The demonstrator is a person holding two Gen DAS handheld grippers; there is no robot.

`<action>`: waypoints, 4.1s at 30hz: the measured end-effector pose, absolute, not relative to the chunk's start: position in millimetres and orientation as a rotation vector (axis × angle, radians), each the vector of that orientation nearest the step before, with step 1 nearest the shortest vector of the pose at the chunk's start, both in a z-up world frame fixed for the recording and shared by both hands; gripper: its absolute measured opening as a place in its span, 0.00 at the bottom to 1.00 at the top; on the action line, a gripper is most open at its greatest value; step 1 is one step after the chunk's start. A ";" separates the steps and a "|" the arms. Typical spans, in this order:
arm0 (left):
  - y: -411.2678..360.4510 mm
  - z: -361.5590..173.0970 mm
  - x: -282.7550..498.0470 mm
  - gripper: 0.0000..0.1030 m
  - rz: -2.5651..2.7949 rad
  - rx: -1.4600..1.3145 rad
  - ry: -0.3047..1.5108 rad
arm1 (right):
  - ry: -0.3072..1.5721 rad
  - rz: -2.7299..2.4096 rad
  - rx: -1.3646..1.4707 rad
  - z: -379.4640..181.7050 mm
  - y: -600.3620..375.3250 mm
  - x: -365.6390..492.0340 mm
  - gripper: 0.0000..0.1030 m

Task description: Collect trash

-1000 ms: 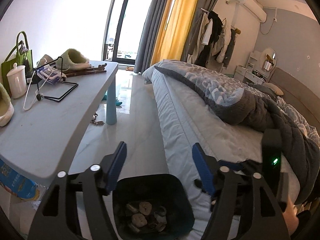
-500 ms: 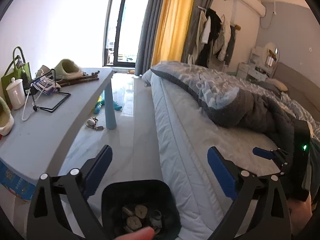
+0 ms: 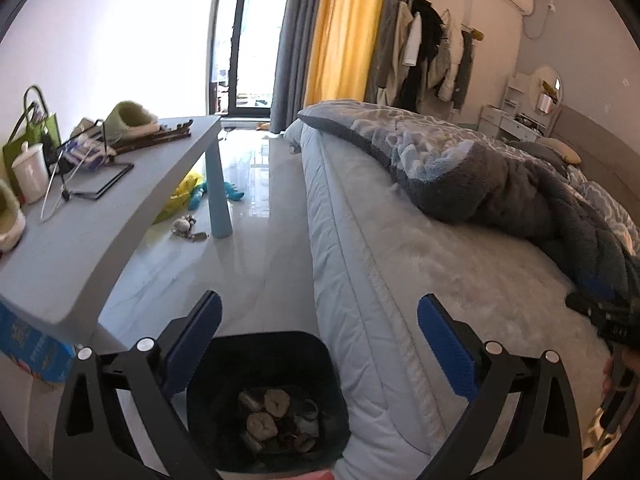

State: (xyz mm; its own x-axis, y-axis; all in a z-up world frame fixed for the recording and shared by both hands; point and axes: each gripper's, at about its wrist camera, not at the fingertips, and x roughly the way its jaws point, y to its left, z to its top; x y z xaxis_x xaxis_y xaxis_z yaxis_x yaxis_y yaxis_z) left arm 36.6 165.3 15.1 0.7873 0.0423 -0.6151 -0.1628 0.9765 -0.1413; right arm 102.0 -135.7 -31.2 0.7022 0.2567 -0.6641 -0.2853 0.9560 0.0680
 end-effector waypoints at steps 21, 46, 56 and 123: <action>135.7 7.4 -12.5 0.97 0.117 -0.120 0.663 | 0.676 0.334 -0.059 -30.2 -152.3 30.2 0.97; 123.4 3.8 -10.7 0.97 0.097 -0.115 0.668 | 0.677 0.332 -0.053 -32.7 -153.6 28.2 0.97; 122.6 3.0 -11.2 0.97 0.096 -0.120 0.669 | 0.680 0.339 -0.058 -33.5 -152.2 30.4 0.97; 116.3 1.6 -9.0 0.97 0.100 -0.129 0.679 | 0.683 0.335 -0.063 -33.5 -155.1 35.7 0.97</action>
